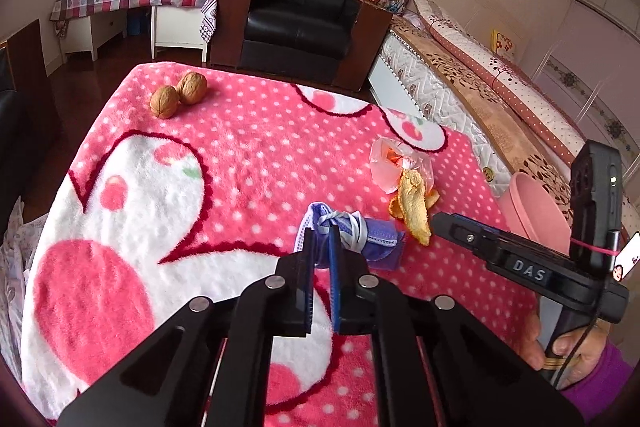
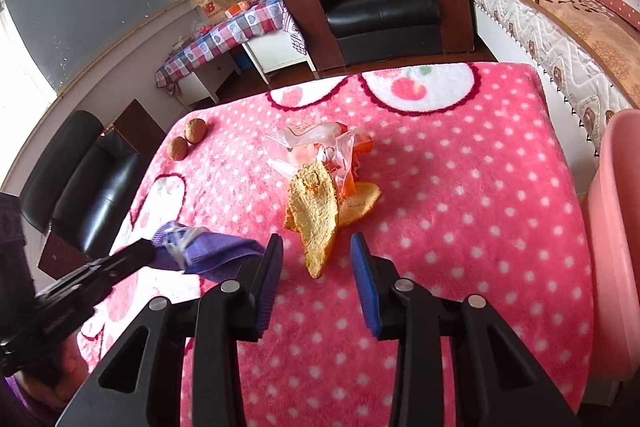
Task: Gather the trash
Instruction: 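Grasp the purple cloth with the left gripper while the right grasps the yellow peel, then lift the purple cloth and yellow peel over the pink bucket with both grippers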
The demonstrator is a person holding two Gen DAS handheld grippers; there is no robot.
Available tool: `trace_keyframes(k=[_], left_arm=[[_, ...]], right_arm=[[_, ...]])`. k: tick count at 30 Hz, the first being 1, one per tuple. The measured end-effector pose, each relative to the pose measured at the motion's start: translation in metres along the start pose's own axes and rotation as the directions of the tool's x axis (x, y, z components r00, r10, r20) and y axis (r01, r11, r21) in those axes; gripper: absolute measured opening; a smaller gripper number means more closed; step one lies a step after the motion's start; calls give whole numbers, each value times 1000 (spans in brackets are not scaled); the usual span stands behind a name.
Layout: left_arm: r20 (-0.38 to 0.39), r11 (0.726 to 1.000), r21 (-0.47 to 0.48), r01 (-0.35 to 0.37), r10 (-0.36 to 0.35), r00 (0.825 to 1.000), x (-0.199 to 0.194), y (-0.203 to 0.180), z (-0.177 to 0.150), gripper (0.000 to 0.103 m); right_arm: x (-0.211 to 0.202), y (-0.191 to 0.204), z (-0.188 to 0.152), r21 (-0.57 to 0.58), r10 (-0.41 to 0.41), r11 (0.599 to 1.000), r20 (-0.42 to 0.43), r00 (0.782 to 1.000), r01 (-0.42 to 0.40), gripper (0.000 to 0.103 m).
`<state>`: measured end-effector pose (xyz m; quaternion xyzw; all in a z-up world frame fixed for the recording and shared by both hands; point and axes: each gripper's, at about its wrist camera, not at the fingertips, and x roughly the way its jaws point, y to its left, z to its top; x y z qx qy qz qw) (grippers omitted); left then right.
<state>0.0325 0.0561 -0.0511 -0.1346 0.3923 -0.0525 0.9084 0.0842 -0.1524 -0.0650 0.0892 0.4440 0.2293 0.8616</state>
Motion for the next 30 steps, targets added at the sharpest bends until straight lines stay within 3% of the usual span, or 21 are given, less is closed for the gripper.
trace_keyframes(k=[3, 5, 10, 20, 30], left_arm=[[11, 1000, 4, 2, -2, 1000, -5, 0, -1, 6], [12, 1000, 2, 4, -4, 1000, -7, 1, -2, 6], [25, 1000, 4, 9, -9, 1000, -15, 0, -2, 5], [57, 999, 36, 39, -42, 997, -33, -17, 3, 5], [78, 990, 116, 86, -95, 992, -36, -60, 13, 4]], right_arm=[[8, -1, -1, 7, -8, 1000, -7, 1000, 8, 31], [15, -2, -2, 14, -3, 1000, -19, 1000, 3, 16], [18, 1, -9, 12, 15, 1000, -30, 999, -14, 5], [-44, -9, -25, 54, 40, 998, 52, 998, -43, 4], [-104, -25, -34, 58, -10, 998, 160, 987, 1, 4]])
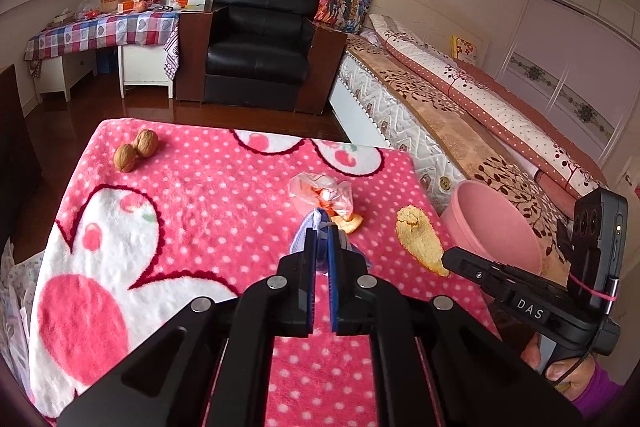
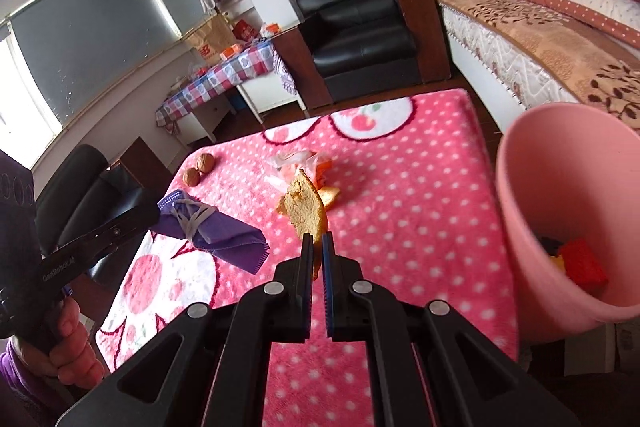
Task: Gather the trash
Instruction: 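Lift the purple cloth and yellow peel over the pink bucket with both grippers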
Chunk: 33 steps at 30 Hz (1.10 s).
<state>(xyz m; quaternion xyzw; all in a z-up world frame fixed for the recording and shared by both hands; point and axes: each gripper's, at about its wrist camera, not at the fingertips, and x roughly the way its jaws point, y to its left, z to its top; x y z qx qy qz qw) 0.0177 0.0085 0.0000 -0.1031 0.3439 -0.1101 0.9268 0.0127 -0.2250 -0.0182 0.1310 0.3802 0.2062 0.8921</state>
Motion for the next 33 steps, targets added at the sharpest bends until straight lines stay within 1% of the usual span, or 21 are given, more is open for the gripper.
trace_keyframes(k=[6, 10, 16, 22, 28, 33], left_arm=[[20, 995, 84, 59, -61, 998, 4, -39, 13, 4], [23, 986, 131, 99, -102, 994, 11, -65, 22, 4], [16, 967, 196, 162, -168, 986, 24, -108, 31, 4], [-18, 944, 260, 206, -208, 978, 44, -150, 28, 5], [-53, 923, 297, 246, -241, 969, 63, -181, 22, 5], [-78, 904, 343, 257, -245, 966, 78, -202, 12, 5]], right_arm=[[-34, -25, 2, 41, -60, 998, 70, 996, 57, 4], [-56, -53, 5, 95, -116, 990, 116, 986, 105, 4], [-82, -97, 7, 197, -198, 966, 157, 968, 166, 4], [-96, -130, 0, 262, -237, 946, 165, 957, 190, 4], [-101, -146, -6, 291, -256, 935, 163, 953, 202, 4], [-99, -159, -10, 318, -262, 926, 155, 952, 203, 4]])
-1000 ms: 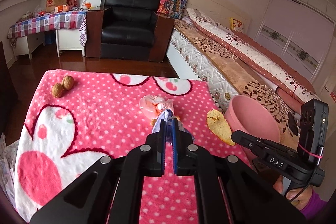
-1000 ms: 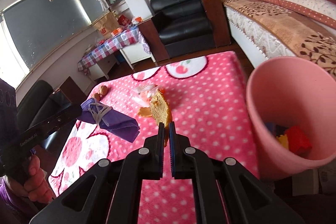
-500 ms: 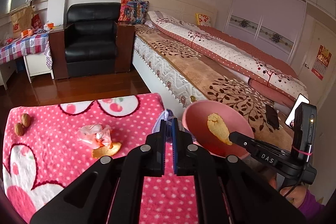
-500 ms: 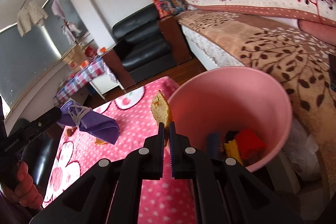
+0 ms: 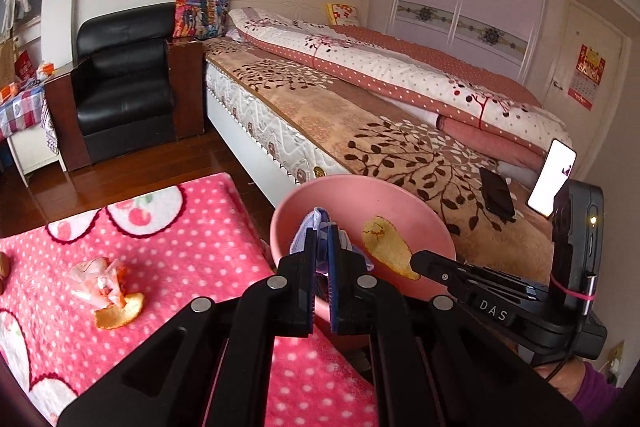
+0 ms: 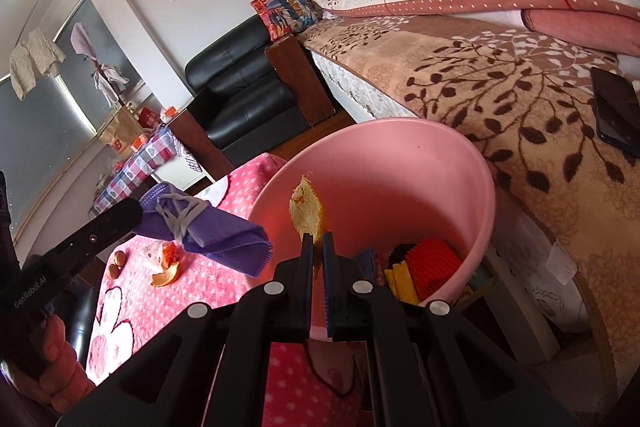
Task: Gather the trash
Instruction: 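Lift the purple cloth and yellow peel over the pink bucket with both grippers, then open both grippers above the pink bucket to drop the items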
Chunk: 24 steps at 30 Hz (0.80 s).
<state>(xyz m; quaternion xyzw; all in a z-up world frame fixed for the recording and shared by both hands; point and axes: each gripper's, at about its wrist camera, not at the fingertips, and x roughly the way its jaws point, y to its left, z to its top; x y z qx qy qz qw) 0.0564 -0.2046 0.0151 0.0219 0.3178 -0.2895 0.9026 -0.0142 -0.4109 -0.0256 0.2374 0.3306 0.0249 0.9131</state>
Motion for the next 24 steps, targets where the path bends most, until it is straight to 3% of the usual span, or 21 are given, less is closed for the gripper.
trace_keyframes(k=[8, 17, 20, 22, 24], left_arm=[[-35, 999, 45, -4, 6, 999, 21, -12, -8, 5], [-79, 1000, 18, 17, -16, 997, 34, -7, -12, 6], [-86, 1000, 7, 22, -21, 996, 35, -5, -13, 12], [-82, 1000, -4, 31, -31, 996, 34, -4, -13, 28], [-75, 999, -15, 38, -40, 996, 31, -3, -12, 32]], right_arm=[[9, -12, -2, 29, -2, 1000, -20, 1000, 3, 4], [15, -12, -1, 40, -11, 999, -28, 1000, 12, 6], [16, -12, -2, 43, -10, 999, -31, 999, 11, 12], [17, -13, -2, 41, -13, 999, -27, 1000, 14, 17], [16, -11, -2, 41, -14, 999, -19, 1000, 14, 26]])
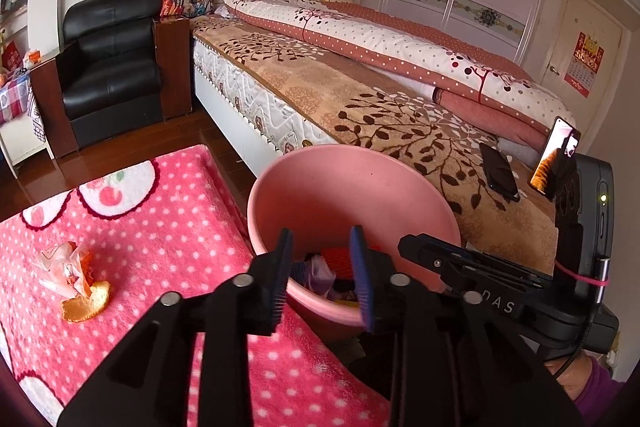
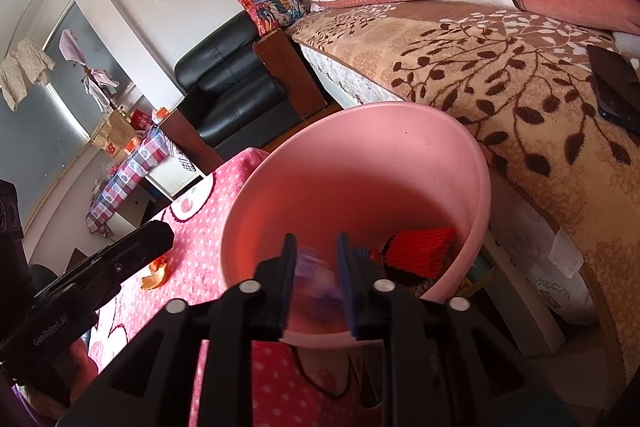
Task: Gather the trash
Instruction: 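Open both grippers above the pink bucket to drop the items, then move both open grippers back over the orange peel and plastic bag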
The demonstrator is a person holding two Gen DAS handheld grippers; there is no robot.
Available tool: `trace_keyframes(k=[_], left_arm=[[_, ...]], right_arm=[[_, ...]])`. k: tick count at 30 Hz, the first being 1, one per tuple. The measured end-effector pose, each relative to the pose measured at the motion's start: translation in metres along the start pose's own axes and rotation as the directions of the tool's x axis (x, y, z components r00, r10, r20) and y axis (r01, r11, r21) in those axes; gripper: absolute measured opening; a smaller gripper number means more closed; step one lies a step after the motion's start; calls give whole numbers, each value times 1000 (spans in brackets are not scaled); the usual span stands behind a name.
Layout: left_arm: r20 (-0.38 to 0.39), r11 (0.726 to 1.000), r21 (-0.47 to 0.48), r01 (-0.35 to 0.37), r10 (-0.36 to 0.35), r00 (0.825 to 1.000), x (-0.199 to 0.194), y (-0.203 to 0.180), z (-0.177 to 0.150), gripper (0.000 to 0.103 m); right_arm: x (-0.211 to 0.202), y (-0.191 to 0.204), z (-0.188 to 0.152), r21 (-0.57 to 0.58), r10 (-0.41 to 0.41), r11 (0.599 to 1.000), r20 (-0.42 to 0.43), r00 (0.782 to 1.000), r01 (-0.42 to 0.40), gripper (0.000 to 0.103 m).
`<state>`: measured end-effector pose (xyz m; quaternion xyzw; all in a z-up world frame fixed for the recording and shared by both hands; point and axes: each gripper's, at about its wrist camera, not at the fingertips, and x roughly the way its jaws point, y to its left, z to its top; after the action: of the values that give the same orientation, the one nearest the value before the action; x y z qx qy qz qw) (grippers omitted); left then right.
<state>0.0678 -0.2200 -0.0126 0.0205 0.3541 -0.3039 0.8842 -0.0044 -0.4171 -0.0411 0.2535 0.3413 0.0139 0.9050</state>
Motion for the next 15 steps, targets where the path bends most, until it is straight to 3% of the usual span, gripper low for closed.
trace_keyframes(k=[8, 15], left_arm=[[20, 999, -28, -18, 18, 1000, -15, 6, -4, 32], [15, 995, -74, -66, 67, 998, -31, 22, -24, 32]], right_arm=[[-12, 17, -2, -44, -1, 999, 32, 999, 3, 44], [-23, 48, -16, -108, 20, 994, 37, 999, -16, 50]])
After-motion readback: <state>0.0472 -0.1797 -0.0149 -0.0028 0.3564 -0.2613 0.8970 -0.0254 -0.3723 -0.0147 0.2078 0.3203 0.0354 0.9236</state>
